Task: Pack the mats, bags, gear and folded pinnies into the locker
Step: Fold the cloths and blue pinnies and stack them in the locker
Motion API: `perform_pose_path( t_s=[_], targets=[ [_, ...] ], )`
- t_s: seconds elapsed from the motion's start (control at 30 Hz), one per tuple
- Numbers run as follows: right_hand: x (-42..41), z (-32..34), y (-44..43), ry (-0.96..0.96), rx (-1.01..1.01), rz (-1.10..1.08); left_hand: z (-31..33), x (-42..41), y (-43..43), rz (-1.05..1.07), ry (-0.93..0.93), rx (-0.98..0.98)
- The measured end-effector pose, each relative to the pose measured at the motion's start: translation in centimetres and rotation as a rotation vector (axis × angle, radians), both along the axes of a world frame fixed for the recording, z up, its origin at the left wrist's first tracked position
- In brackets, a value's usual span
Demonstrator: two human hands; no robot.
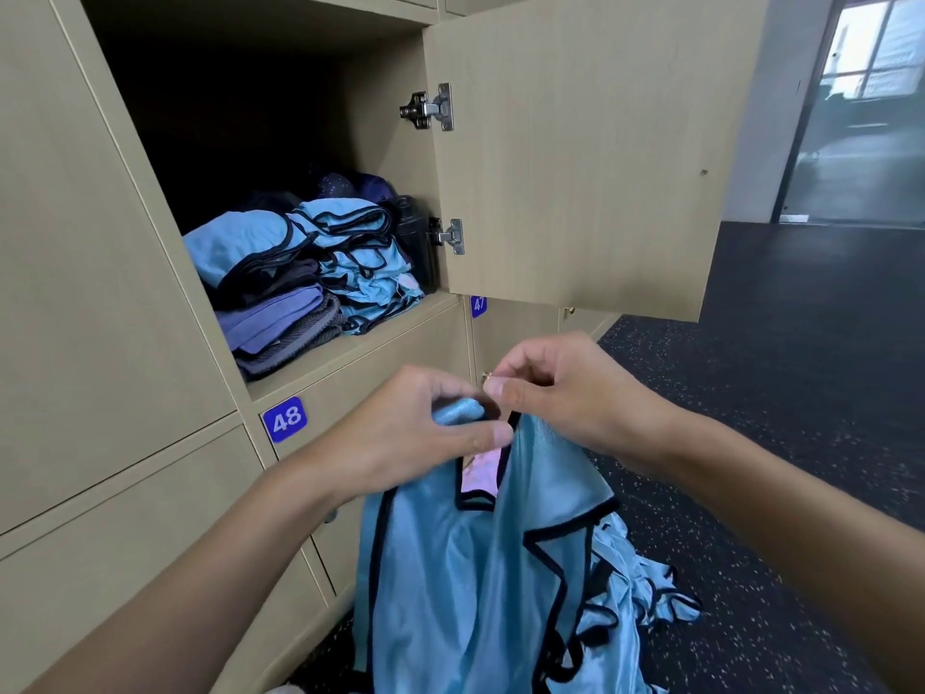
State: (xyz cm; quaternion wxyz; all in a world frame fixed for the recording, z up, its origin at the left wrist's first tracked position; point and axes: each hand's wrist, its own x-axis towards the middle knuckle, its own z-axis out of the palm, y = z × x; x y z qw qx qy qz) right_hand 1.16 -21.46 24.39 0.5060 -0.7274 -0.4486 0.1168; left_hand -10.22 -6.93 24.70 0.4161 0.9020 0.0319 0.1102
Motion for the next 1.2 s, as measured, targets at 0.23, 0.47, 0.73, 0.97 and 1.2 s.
perform_pose_path(
  t_s=[0.23,0.47,0.73,0.97,1.2],
  targets=[
    [0.1,0.1,-0.2,0.014,0.050,0.001,-0.8,0.6,-0.7,0.028,-0.038,-0.125],
    [0.2,0.7,-1.3,0.099,-0.022,0.057,0.2,0.4,1.5,0.187,-0.148,-0.115],
    [0.2,1.6,-1.6,0.069,0.009,0.042,0.4,0.5,1.4,0.266,-0.163,-0.081],
    [0.2,1.6,-1.6,-0.123,-0.121,0.009,0.6,0.3,1.2,0.214,-0.189,-0.139],
    [-0.5,2.0,-1.5,-0.218,-0.032,-0.008,0.8,0.5,0.2,0.215,-0.334,-0.181]
  ],
)
